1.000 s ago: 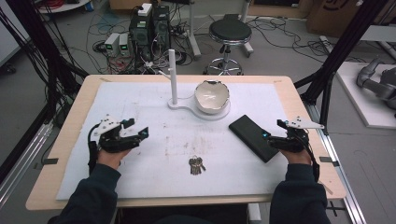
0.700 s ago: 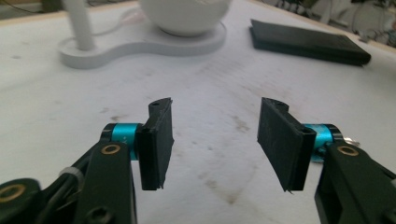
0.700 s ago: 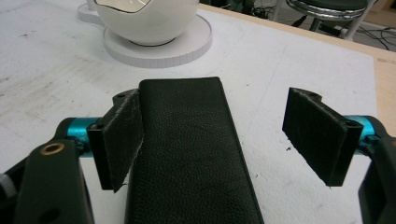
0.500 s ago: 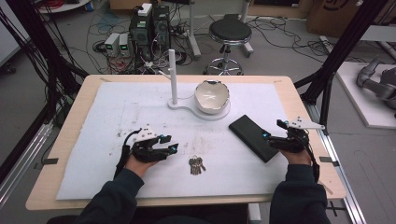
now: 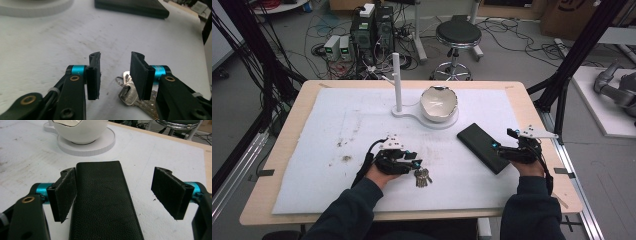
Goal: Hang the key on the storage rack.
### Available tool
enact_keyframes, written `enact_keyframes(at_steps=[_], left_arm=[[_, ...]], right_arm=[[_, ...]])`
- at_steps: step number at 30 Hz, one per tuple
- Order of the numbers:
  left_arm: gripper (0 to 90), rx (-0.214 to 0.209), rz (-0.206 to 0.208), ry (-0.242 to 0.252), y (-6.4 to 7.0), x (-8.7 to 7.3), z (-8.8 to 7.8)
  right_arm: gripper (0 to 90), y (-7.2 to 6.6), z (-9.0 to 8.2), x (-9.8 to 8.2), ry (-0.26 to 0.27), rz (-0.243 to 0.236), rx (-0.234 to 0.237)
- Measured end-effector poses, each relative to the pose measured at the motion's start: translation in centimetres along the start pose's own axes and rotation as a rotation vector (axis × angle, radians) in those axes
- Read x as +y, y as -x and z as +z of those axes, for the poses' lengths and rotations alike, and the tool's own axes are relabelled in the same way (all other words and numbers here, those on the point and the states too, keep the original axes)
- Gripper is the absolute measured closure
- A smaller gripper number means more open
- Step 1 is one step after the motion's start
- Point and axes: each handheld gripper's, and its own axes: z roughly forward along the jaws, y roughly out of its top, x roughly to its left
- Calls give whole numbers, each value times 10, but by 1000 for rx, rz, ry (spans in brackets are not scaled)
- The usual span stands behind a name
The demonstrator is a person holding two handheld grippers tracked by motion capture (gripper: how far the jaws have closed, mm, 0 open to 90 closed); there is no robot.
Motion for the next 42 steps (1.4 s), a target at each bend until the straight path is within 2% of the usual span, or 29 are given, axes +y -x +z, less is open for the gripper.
enact_keyframes(at_steps=[3,5,7,10,12,14,16,19,24,25,27,32,33,34,39,40,42], left_arm=[[609,-7,-14,-69,3,-3,8],[623,-24,-34,-88,2,-4,10],[695,-47,-56,-86,2,-5,10],[718,-56,-78,-83,0,-5,9],[800,-74,-96,-61,-1,-4,7],[860,-70,-95,-47,-1,-4,6],[868,-65,-89,-52,-2,-4,5],[872,-51,-82,-26,-3,-4,2],[874,-13,-75,46,-11,0,-15],[874,-13,-75,46,-11,0,-15],[875,11,-77,94,-17,3,-30],[875,49,-64,164,-28,11,-53],[874,49,-64,164,-28,11,-53],[875,63,-52,195,-32,16,-63],[875,103,-13,247,-45,37,-89],[876,103,-13,247,-45,37,-89],[877,121,-5,283,-53,51,-101]], right_arm=[[214,1,-1,-1,1,7,1],[214,2,-1,-1,-1,9,-2],[214,2,-1,-2,-1,9,-2],[214,3,-1,-2,-4,9,-4],[214,2,-1,-1,-7,12,-3],[213,2,-1,-1,-4,12,-2],[214,2,-1,-2,-3,11,-5],[214,3,-2,-2,-4,11,-5],[214,3,-2,-2,-1,14,-7],[214,3,-2,-2,-2,14,-6],[214,3,-2,-2,-2,16,-6],[214,1,-2,-1,-5,13,-2],[214,1,-1,-1,-2,10,-2],[214,1,-1,-1,-4,11,-2],[214,0,-1,0,-1,5,1],[214,0,-1,0,0,4,2],[214,0,0,0,0,2,3]])
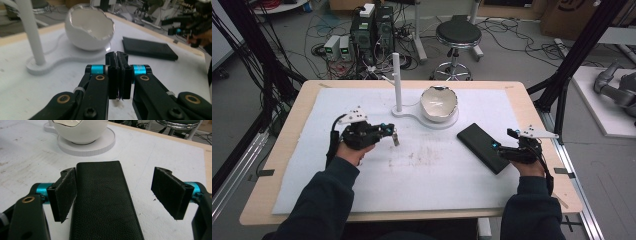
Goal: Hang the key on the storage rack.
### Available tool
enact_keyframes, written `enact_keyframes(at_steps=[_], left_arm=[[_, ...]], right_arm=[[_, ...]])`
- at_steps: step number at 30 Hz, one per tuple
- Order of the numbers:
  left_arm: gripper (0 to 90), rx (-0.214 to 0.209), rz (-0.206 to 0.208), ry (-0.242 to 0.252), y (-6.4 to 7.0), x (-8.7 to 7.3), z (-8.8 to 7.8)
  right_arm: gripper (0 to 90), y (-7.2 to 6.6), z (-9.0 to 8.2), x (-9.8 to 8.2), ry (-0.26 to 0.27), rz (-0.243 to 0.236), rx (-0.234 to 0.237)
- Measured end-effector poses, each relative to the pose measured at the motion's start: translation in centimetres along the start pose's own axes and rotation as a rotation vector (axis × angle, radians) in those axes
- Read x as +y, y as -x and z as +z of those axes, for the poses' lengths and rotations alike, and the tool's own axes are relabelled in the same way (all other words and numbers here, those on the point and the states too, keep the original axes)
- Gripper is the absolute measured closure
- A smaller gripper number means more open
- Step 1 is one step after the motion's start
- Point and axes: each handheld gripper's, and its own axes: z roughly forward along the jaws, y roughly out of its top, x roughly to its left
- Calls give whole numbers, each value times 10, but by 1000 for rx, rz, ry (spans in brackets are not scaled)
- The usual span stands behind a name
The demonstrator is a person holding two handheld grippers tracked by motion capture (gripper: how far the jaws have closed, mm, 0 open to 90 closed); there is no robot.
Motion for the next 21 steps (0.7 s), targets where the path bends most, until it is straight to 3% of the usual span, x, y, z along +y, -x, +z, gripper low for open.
enact_keyframes(at_steps=[3,4,10,14,17,21], left_arm=[[878,13,12,17,-7,14,-3],[878,22,24,27,-12,26,-4],[879,37,59,63,-26,62,-1],[878,38,58,94,-37,88,5],[878,35,65,100,-42,100,11],[878,42,41,96,-50,105,21]], right_arm=[[214,0,0,0,0,1,2],[214,0,1,0,1,3,4],[215,-1,2,1,5,-3,10],[215,-1,2,1,7,-1,12],[214,0,2,1,6,3,11],[214,0,1,0,5,3,12]])
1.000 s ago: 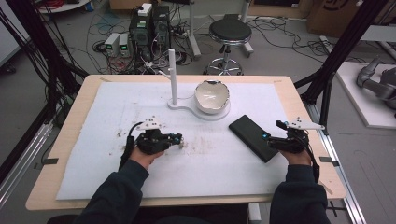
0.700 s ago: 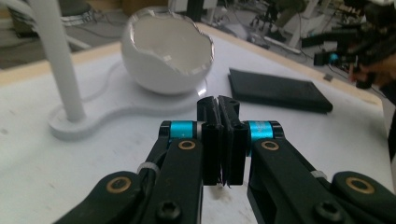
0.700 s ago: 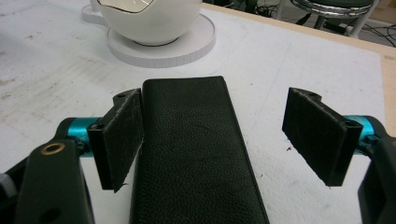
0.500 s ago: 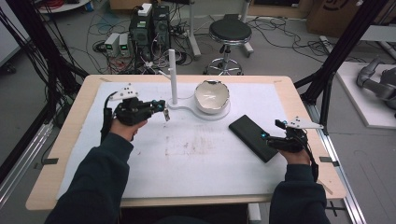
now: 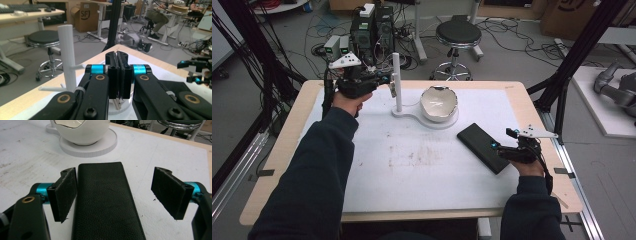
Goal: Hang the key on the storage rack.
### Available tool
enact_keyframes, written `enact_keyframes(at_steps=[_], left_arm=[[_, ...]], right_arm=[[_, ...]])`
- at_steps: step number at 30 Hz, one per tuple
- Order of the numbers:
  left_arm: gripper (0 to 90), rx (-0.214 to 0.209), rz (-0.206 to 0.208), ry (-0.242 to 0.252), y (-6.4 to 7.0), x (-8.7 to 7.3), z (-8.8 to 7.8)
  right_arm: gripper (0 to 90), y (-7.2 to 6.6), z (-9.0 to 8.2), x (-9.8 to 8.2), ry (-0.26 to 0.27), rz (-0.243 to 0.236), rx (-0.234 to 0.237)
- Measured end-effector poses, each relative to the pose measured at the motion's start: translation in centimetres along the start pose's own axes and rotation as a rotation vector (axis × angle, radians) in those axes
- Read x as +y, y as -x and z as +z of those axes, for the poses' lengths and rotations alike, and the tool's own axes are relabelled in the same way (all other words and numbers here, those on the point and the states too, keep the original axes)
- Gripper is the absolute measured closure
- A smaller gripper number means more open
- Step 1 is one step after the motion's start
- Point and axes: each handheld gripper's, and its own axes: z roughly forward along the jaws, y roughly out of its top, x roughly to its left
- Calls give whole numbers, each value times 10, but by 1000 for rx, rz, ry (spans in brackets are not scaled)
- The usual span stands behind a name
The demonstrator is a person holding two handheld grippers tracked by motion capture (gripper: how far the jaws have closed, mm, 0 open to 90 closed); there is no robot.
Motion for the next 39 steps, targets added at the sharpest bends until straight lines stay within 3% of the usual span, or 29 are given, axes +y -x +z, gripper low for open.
enact_keyframes(at_steps=[5,12,16,26,29,31,33,34,36,37,38,39], left_arm=[[879,15,-31,-8,-10,-1,13],[878,35,-75,-1,-24,-4,19],[878,43,-78,-22,-27,-5,24],[876,47,-104,-14,-34,-5,25],[871,71,-105,-30,-35,-9,27],[750,95,-119,-14,-35,-10,27],[706,118,-124,-8,-37,-11,24],[663,155,-108,-14,-37,-13,20],[557,172,-105,-21,-36,-15,17],[557,190,-95,-24,-35,-18,14],[440,226,-73,-36,-33,-24,8],[393,226,-73,-36,-33,-24,8]], right_arm=[[214,0,-1,-1,4,-3,-1],[215,1,0,-1,-3,-6,5],[214,0,2,-1,-9,-6,6],[214,0,2,-2,-14,-10,11],[215,0,2,-2,-16,-14,9],[214,-1,2,-2,-17,-12,9],[215,-1,2,-2,-15,-12,9],[214,-1,2,-2,-15,-13,9],[215,0,2,-2,-18,-12,8],[215,0,2,-2,-18,-12,8],[215,0,2,-2,-18,-10,8],[215,0,2,-2,-18,-10,8]])
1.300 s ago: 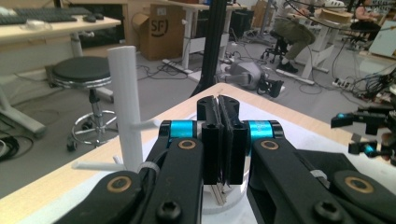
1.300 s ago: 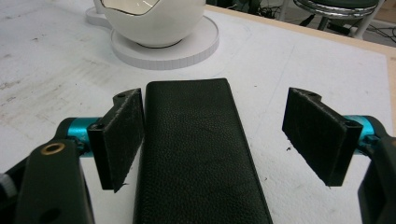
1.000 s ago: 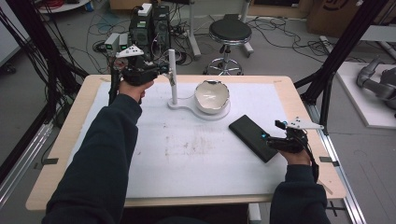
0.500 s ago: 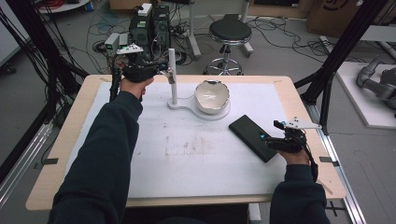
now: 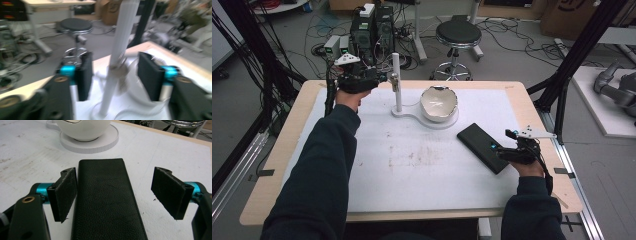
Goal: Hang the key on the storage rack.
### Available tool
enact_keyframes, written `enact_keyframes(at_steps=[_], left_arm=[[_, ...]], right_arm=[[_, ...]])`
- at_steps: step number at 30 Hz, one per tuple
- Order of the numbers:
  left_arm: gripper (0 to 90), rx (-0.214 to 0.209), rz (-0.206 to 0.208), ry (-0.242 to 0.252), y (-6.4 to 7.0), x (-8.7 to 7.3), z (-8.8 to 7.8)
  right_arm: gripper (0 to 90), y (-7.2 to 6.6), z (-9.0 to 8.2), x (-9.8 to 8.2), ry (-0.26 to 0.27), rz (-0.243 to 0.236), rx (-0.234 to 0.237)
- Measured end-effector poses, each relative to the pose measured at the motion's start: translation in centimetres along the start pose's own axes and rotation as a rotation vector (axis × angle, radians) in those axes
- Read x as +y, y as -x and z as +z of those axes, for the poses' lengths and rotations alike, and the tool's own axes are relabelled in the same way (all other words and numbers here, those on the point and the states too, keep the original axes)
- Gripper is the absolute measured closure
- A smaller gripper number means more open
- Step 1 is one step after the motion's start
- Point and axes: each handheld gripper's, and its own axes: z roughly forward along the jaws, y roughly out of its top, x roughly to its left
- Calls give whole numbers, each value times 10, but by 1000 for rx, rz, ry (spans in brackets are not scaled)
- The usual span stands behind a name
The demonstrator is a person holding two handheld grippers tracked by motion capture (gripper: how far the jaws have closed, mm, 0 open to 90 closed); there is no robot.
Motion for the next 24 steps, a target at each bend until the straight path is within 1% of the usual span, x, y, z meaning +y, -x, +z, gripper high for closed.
enact_keyframes(at_steps=[1,2,3,4,5,6,7,8,9,10,11,12,13,14,15,16,17,18,19,20,21,24], left_arm=[[351,18,11,18,-1,-12,-8],[317,18,11,18,-1,-12,-8],[272,36,4,23,-1,-28,-17],[226,36,4,23,-1,-28,-17],[194,45,6,4,0,-41,-24],[171,45,6,4,0,-41,-24],[163,63,18,1,2,-57,-34],[163,63,18,1,2,-57,-34],[163,67,16,18,3,-68,-43],[163,67,16,18,3,-68,-43],[163,78,23,34,3,-76,-53],[164,78,23,34,3,-76,-53],[166,77,42,39,4,-81,-62],[166,77,42,39,4,-81,-62],[165,70,59,40,4,-86,-68],[163,70,59,40,4,-86,-68],[163,71,65,32,4,-90,-72],[163,71,65,32,4,-90,-72],[163,78,65,31,5,-96,-75],[163,78,65,31,5,-96,-75],[163,83,55,34,4,-101,-79],[163,88,52,28,4,-105,-82]], right_arm=[[215,0,0,0,-1,1,0],[215,0,0,0,-1,1,0],[215,0,0,0,-1,3,-1],[215,0,0,0,-1,3,-1],[215,0,1,0,-5,1,-3],[214,0,2,1,-6,2,-2],[214,0,3,1,-6,-1,-3],[214,0,3,1,-6,-1,-3],[214,0,5,2,-8,-2,-1],[214,0,5,2,-8,-2,-1],[214,-1,6,2,-7,1,-1],[214,-1,6,2,-7,1,-1],[214,-1,8,3,-11,-1,-1],[214,-1,8,3,-11,-1,-1],[214,-1,9,3,-15,-4,-1],[214,-1,10,3,-19,-3,-2],[214,-1,10,3,-20,-5,-4],[214,-1,10,3,-20,-5,-4],[214,-2,9,3,-20,-7,-3],[214,-2,9,3,-20,-7,-3],[214,-2,8,3,-19,-5,-4],[214,-3,6,2,-20,-8,-7]])
